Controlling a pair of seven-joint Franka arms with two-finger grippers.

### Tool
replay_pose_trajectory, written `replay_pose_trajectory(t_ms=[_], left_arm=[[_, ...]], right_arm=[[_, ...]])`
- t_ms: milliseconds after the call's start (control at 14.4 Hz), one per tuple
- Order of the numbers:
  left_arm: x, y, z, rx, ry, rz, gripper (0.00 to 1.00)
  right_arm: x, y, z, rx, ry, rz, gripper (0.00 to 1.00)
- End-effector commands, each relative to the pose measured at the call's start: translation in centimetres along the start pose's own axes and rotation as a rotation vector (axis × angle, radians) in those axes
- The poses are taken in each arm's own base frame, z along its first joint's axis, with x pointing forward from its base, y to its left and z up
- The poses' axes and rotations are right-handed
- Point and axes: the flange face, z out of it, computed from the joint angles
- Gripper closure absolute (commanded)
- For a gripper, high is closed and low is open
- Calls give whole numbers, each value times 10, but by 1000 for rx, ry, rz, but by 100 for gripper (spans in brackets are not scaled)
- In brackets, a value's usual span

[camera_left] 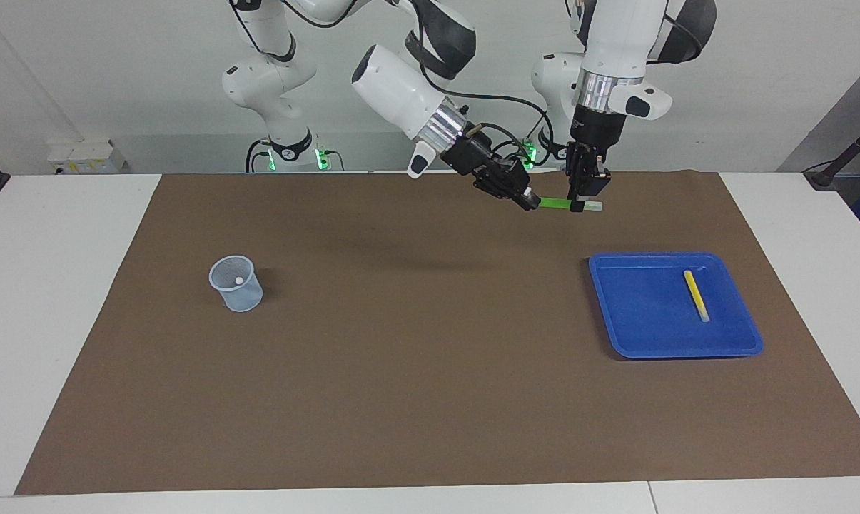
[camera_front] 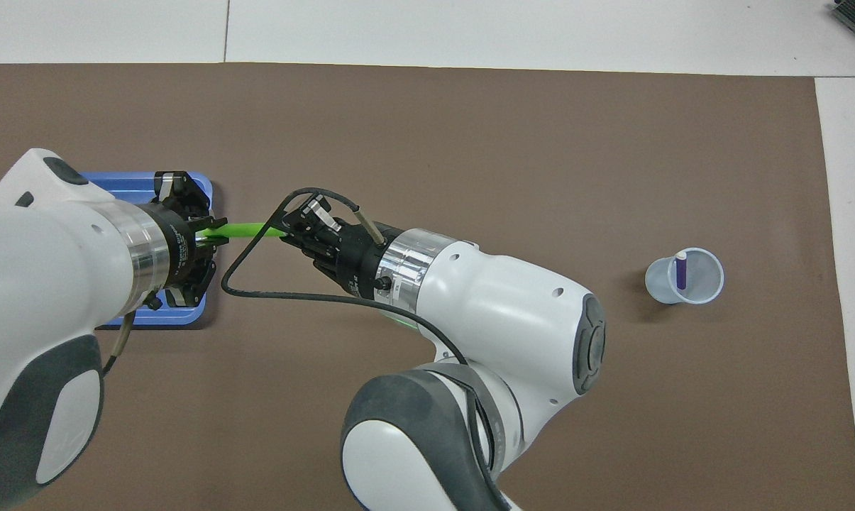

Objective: Transfer and insert pens with both arms
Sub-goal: 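Open the left gripper and pull the green pen away with the right gripper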

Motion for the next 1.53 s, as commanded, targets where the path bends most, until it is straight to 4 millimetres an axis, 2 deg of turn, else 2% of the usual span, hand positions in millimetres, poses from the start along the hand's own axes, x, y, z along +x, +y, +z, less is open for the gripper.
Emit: replay_pose_trajectory(t_ms=[0, 69, 277, 486, 624, 694, 971, 1110, 1318, 1457], left_arm=[[-2, -6, -6, 18, -5, 21, 95], [-2, -6, -6, 18, -5, 22, 84], [-3, -6, -6, 18, -4, 27, 68], [-5, -7, -6, 19, -6, 30, 68], [-5, -7, -6, 19, -6, 30, 68], [-6, -8, -5, 20, -5, 33, 64], [-7, -8, -6, 19, -7, 36, 47], [-7, -9, -8, 16, -6, 45, 47], [-4, -12, -7, 45, 0, 163, 47], [1, -13, -6, 50, 1, 226, 49]], right_arm=[[5, -3, 2, 26, 11, 19, 100], [5, -3, 2, 25, 11, 18, 100], [4, -3, 2, 24, 10, 18, 100], [4, -3, 3, 17, 6, 7, 100], [12, -1, 2, -3, 2, -41, 100], [17, 2, 2, -24, -14, -67, 100], [47, 13, -8, -130, -75, -210, 100], [63, 17, -15, -245, -89, -332, 100], [80, 24, -26, -425, -95, -510, 100], [99, 30, -38, -492, -118, -598, 100]])
